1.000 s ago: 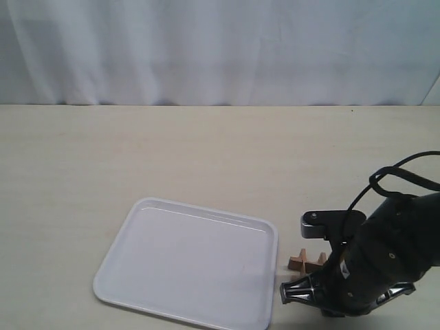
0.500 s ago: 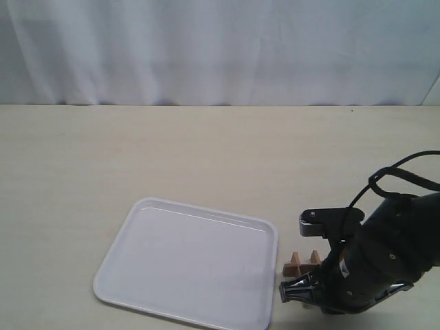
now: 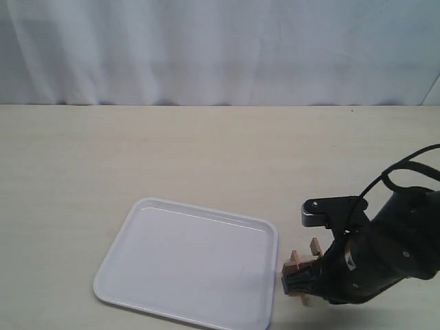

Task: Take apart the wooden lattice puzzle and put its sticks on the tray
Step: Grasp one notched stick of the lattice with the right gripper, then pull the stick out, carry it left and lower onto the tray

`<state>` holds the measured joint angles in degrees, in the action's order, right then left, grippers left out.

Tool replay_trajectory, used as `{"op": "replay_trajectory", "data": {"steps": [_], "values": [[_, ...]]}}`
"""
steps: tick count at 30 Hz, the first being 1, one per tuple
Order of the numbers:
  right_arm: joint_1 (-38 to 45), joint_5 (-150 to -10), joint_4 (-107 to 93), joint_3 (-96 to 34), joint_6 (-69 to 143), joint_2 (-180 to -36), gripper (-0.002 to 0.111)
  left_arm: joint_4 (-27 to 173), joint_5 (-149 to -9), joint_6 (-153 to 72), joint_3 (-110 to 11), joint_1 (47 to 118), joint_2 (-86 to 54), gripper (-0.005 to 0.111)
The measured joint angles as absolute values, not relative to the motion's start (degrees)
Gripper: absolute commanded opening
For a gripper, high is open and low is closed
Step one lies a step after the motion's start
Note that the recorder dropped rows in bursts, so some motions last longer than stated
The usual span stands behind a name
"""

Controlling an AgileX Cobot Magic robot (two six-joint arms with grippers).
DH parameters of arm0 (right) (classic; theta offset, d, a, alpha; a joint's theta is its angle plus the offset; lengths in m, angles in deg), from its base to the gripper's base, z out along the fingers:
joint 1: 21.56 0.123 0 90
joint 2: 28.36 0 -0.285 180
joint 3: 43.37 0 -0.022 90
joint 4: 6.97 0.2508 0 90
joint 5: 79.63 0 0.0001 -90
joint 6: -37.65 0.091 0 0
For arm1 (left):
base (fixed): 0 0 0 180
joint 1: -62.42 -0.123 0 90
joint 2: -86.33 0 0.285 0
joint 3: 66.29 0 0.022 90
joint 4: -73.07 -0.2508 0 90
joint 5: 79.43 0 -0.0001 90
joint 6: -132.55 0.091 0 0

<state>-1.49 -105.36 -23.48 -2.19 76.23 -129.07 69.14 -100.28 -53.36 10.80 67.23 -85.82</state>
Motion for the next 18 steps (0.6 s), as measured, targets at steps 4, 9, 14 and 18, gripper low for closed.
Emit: {"op": "replay_trajectory", "data": {"steps": [4,9,14,18], "values": [[-1.49,-106.24,-24.02,-2.16,76.23,-126.67,0.004,69.14,-100.28,-53.36,10.8,67.23,-85.82,0.0],[-1.49,-108.07,-25.14,-2.27,76.08,-124.0,0.004,69.14,-100.28,-53.36,10.8,67.23,-85.82,0.0],[-1.28,-110.37,-25.85,-5.06,73.41,-122.36,0.004,69.14,-100.28,-53.36,10.8,67.23,-85.82,0.0],[1.21,-111.72,-25.97,-9.19,69.73,-122.16,0.004,69.14,-100.28,-53.36,10.8,67.23,-85.82,0.0]]}}
